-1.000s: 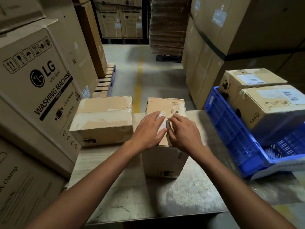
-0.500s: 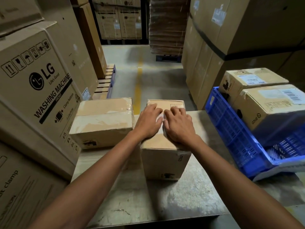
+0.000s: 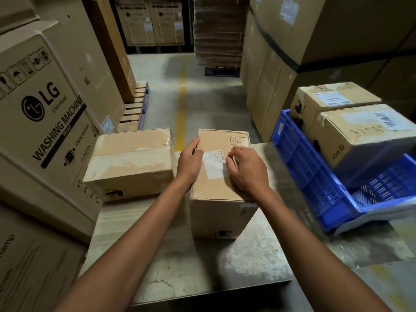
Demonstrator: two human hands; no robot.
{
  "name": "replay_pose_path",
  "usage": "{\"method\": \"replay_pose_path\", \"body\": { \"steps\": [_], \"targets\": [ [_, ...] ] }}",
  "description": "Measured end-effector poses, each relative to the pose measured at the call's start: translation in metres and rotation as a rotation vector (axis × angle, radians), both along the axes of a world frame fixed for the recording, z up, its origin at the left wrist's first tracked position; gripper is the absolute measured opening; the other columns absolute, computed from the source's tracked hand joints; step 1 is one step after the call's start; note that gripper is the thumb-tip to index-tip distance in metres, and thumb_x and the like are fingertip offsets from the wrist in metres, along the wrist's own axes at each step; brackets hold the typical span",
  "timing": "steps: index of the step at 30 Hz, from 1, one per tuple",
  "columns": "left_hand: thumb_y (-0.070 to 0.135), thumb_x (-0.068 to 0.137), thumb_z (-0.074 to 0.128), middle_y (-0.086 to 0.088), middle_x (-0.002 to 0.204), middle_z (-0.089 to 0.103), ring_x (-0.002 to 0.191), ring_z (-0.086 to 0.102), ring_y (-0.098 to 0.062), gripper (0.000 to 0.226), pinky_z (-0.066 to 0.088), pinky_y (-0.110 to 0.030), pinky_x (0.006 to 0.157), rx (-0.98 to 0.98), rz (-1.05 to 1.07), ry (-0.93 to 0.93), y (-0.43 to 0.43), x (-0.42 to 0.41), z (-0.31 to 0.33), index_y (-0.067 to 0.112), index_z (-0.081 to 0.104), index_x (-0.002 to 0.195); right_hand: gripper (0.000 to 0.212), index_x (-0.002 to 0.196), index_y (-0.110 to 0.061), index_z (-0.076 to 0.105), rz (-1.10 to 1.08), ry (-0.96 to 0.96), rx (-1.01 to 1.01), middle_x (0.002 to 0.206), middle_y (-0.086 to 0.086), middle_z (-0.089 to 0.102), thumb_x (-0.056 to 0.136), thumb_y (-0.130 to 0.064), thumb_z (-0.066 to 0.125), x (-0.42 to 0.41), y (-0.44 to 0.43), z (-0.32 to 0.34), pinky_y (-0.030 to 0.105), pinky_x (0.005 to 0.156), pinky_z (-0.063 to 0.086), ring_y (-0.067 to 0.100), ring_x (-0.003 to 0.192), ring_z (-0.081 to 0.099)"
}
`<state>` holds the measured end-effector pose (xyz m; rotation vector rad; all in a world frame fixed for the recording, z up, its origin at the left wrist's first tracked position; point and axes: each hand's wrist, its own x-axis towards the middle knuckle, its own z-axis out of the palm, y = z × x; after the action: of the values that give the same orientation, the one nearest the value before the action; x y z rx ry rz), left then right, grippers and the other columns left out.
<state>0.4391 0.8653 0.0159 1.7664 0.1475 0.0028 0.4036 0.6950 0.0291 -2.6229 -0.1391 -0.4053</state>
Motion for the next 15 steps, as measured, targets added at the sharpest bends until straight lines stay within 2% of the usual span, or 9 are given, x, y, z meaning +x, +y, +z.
{"method": "replay_pose_path", "body": {
  "steps": [4, 6, 8, 10, 11, 13, 15],
  "targets": [
    [0.018, 0.097, 0.047, -0.001, 0.162, 0.03, 0.146, 0.034, -0.019, 0.056, 0.031, -0.046, 0.12, -0.131, -0.122, -0.018, -0.029, -0.004, 0.009, 0.016, 0.039, 0.153, 0.032, 0.108, -0.019, 0.07, 0.007, -0.046, 0.004, 0.112, -0.002, 0.07, 0.098, -0.045, 0.055, -0.005, -0.032, -0.003, 0.038, 0.091, 0.049, 0.018, 0.107, 0.061],
    [0.019, 0.101, 0.045, 0.002, 0.165, 0.021, 0.15, 0.026, -0.016, 0.055, 0.027, -0.045, 0.122, -0.081, -0.174, -0.052, -0.05, -0.006, 0.009, 0.022, 0.035, 0.155, 0.037, 0.12, -0.019, 0.069, -0.01, -0.115, -0.009, 0.123, 0.002, 0.069, 0.099, -0.046, 0.055, -0.012, -0.054, -0.003, 0.042, 0.097, 0.046, 0.02, 0.114, 0.061],
    [0.034, 0.099, 0.045, 0.005, 0.166, 0.019, 0.15, 0.024, -0.016, 0.059, 0.027, -0.047, 0.121, 0.033, -0.219, -0.109, -0.074, -0.008, 0.01, 0.03, 0.029, 0.156, 0.044, 0.125, -0.018, 0.068, 0.014, -0.163, -0.048, 0.124, 0.004, 0.069, 0.1, -0.049, 0.051, -0.021, -0.079, -0.001, 0.039, 0.093, 0.046, 0.02, 0.112, 0.063],
    [0.042, 0.103, 0.041, 0.005, 0.166, 0.017, 0.15, 0.024, -0.017, 0.059, 0.025, -0.046, 0.121, 0.155, -0.254, -0.153, -0.099, -0.009, 0.009, 0.032, 0.023, 0.158, 0.055, 0.123, -0.019, 0.07, 0.023, -0.08, -0.021, 0.122, 0.003, 0.071, 0.099, -0.058, 0.039, -0.03, -0.102, 0.0, 0.032, 0.084, 0.045, 0.02, 0.108, 0.064],
    [0.043, 0.106, 0.037, 0.005, 0.167, 0.016, 0.15, 0.022, -0.017, 0.057, 0.023, -0.044, 0.121, 0.206, -0.265, -0.16, -0.112, -0.011, 0.008, 0.031, 0.02, 0.159, 0.061, 0.124, -0.021, 0.07, 0.005, -0.007, 0.042, 0.124, 0.002, 0.07, 0.098, -0.063, 0.034, -0.033, -0.111, 0.001, 0.032, 0.084, 0.045, 0.021, 0.11, 0.063],
    [0.048, 0.107, 0.028, 0.004, 0.167, 0.013, 0.153, 0.015, -0.016, 0.058, 0.017, -0.044, 0.123, 0.29, -0.293, -0.159, -0.13, -0.015, -0.004, 0.028, 0.016, 0.16, 0.069, 0.132, -0.023, 0.064, -0.052, 0.155, 0.209, 0.133, 0.002, 0.065, 0.097, -0.07, 0.028, -0.034, -0.125, 0.005, 0.039, 0.094, 0.047, 0.023, 0.121, 0.059],
    [0.061, 0.103, 0.021, 0.006, 0.168, 0.009, 0.154, 0.009, -0.015, 0.066, 0.014, -0.049, 0.124, 0.416, -0.333, -0.145, -0.138, -0.019, -0.027, 0.029, 0.014, 0.16, 0.075, 0.147, -0.023, 0.049, -0.068, 0.301, 0.267, 0.148, 0.002, 0.053, 0.096, -0.074, 0.03, -0.035, -0.132, 0.013, 0.044, 0.105, 0.042, 0.023, 0.131, 0.051]
  ]
}}
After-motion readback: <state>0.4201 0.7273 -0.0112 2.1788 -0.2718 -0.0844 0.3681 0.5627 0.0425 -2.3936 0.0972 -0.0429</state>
